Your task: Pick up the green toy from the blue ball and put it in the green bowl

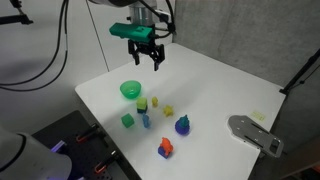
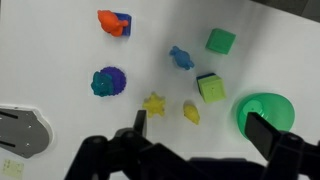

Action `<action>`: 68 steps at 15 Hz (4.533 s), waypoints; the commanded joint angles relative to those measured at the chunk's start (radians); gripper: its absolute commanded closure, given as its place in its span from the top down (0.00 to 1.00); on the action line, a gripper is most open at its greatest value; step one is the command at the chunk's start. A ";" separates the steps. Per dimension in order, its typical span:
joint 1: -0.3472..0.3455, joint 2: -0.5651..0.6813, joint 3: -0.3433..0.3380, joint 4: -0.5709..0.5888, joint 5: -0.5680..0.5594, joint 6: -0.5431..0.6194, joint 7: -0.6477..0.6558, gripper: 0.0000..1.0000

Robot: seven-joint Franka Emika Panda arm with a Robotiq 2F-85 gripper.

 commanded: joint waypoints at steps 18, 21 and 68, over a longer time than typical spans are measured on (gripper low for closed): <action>-0.191 0.587 -0.051 0.246 0.056 0.386 -0.031 1.00; -0.198 0.661 -0.051 0.290 0.039 0.406 -0.016 1.00; 0.094 0.391 0.192 0.055 0.002 0.424 0.032 0.04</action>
